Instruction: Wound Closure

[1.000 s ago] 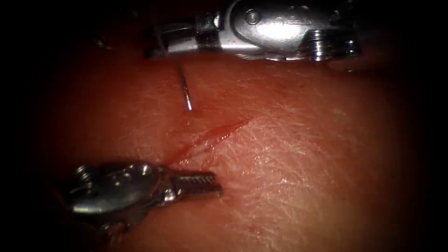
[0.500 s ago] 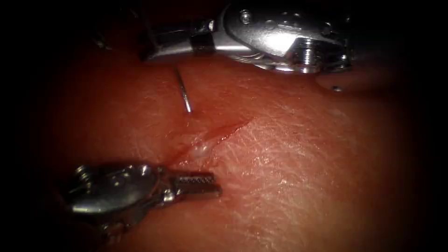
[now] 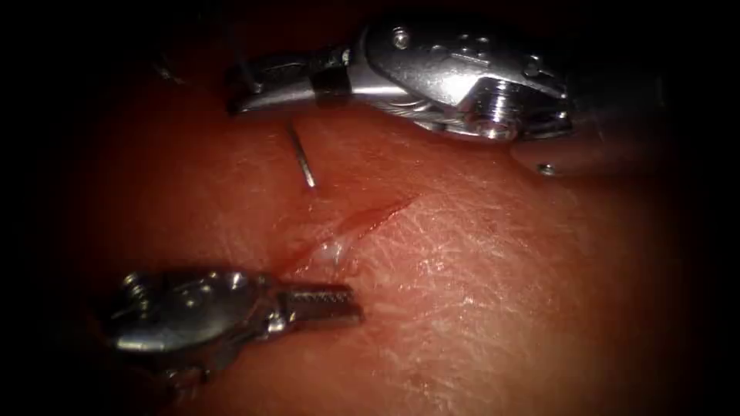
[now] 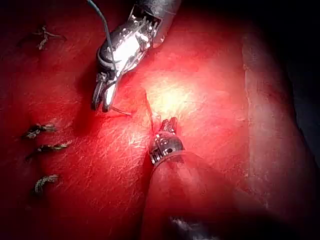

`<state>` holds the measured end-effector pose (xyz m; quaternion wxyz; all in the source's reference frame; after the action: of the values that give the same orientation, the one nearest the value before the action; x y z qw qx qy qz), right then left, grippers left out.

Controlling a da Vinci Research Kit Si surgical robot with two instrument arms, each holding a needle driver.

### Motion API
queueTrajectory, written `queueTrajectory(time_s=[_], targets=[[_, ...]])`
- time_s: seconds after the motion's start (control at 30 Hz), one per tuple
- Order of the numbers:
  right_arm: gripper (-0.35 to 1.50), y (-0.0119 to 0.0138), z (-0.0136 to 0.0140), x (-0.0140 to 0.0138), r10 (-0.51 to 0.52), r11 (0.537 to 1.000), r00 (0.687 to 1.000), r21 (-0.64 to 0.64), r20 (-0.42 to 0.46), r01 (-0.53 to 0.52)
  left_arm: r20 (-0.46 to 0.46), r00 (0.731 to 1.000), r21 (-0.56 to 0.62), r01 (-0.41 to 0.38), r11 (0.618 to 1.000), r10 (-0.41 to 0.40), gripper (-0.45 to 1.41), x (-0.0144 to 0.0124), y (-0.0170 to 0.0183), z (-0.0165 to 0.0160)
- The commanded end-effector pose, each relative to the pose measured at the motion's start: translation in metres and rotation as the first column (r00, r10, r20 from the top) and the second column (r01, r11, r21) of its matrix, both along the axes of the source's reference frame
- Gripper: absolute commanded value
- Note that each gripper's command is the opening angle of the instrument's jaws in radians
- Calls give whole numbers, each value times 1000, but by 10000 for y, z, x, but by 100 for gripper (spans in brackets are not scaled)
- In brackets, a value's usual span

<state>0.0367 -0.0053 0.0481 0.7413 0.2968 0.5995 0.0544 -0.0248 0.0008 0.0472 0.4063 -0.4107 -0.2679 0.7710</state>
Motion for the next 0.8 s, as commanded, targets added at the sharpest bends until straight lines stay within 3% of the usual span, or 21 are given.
queueTrajectory(time_s=[0.03,0.43,0.8], targets=[[-35,-3,5,6,-4,1000,1000,8,-1,4,0,1000,3,-2,1000,2,4,-5,-6,6],[-35,-14,1,-3,-40,982,999,185,35,32,-11,1000,7,-5,1000,5,4,1,-5,9],[-35,-50,1,-10,-104,951,993,300,58,82,-11,1000,7,-6,1000,6,4,2,-6,9]])
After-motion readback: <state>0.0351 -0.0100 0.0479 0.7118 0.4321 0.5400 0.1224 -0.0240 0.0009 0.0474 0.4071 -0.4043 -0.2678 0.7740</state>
